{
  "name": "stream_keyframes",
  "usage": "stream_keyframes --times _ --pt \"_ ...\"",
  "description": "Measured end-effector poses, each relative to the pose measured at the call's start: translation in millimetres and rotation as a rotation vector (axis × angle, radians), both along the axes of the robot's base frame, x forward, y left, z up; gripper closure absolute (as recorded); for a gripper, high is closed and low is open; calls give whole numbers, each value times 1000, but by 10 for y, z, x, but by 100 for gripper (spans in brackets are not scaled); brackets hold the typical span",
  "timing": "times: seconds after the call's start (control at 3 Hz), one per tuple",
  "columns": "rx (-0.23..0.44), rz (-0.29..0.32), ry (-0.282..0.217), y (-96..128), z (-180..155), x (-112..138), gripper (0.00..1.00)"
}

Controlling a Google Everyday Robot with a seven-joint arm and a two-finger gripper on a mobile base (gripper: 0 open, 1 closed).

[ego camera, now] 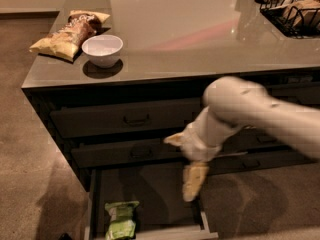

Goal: Pick green rice chip bag from bottom drawer and place on counter

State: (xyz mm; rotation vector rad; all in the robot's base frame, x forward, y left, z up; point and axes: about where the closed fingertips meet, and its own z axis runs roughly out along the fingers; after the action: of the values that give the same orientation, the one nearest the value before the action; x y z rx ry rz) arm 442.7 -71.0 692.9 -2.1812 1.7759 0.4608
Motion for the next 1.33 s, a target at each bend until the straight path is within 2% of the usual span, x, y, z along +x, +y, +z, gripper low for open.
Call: stream_keyframes --times 0.33,0.67,1.0,1.33 --pt "80 141 -40 592 -662 161 0" --pt "79 141 -40 592 -661 160 0" --pt "76 221 -93 869 -826 354 0" --pt "29 454 -203 1493 -1293 491 0"
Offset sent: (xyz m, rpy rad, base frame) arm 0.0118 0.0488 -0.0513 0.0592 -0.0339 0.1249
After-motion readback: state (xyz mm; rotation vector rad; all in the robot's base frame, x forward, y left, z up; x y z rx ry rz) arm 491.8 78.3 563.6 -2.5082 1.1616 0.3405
